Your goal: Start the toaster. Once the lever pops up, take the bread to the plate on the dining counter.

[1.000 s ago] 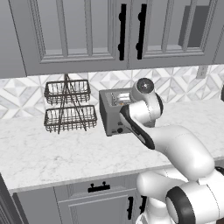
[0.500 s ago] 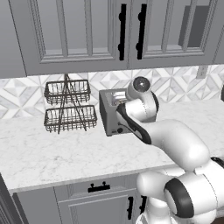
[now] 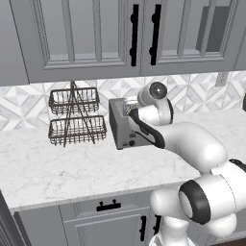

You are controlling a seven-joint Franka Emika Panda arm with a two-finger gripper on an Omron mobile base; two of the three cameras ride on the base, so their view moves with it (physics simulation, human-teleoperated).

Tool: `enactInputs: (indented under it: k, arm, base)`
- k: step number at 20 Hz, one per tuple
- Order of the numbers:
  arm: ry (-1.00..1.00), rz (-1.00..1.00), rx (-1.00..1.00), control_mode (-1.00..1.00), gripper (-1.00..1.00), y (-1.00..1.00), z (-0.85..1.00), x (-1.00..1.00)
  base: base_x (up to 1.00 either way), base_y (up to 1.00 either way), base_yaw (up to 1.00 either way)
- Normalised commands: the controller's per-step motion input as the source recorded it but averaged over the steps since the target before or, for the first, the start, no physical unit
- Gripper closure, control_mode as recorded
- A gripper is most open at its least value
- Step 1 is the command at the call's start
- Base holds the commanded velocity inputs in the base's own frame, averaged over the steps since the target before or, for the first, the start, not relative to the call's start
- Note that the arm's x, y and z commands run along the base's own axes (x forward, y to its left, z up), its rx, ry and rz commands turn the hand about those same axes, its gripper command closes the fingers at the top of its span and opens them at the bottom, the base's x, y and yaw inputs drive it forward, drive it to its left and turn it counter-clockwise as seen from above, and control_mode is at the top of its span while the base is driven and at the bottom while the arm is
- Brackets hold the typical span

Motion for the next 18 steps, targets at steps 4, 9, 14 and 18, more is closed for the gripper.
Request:
enactInputs:
  k: [4, 9, 14, 18]
  arm:
    - [-0.01, 0.0, 0.0, -1.0, -1.0, 0.0, 0.0, 0.11]
    - [-0.01, 0.0, 0.0, -1.0, -1.0, 0.0, 0.0, 0.06]
    - [-0.08, -0.01, 0.0, -1.0, -1.0, 0.0, -0.06, 0.07]
    - [-0.19, -0.04, 0.0, -1.0, -1.0, 0.0, -0.28, 0.02]
  base:
    - [0.0, 0.0, 0.0]
    - [0.0, 0.0, 0.0]
    - [0.0, 0.0, 0.0]
    - [0.0, 0.0, 0.0]
